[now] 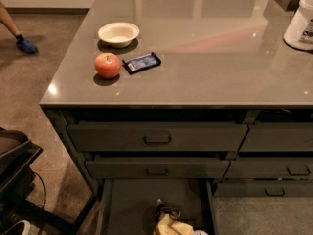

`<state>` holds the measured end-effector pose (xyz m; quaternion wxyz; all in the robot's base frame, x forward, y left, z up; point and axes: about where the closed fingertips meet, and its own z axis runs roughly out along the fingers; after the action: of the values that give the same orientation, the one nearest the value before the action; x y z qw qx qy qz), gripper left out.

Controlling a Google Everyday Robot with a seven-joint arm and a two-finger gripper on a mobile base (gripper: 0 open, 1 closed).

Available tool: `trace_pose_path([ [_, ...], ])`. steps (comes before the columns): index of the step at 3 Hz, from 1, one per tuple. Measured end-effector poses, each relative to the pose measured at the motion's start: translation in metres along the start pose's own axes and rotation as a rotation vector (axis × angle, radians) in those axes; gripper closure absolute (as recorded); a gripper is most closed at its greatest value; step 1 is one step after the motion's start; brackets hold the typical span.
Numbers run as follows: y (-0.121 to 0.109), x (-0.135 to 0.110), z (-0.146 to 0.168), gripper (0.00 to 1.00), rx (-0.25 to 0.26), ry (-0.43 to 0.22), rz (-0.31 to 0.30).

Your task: Place brown chip bag into bottom drawer

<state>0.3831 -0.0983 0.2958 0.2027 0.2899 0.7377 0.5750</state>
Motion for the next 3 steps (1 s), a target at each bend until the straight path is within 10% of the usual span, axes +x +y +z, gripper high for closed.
trace_pose_path([
  [1, -0.0414, 0.0021, 0.0123, 1.0, 0.0, -0.012, 0.08],
  [3, -0.0453, 0.0017, 0.0138, 0.58, -0.001, -0.017, 0.087],
])
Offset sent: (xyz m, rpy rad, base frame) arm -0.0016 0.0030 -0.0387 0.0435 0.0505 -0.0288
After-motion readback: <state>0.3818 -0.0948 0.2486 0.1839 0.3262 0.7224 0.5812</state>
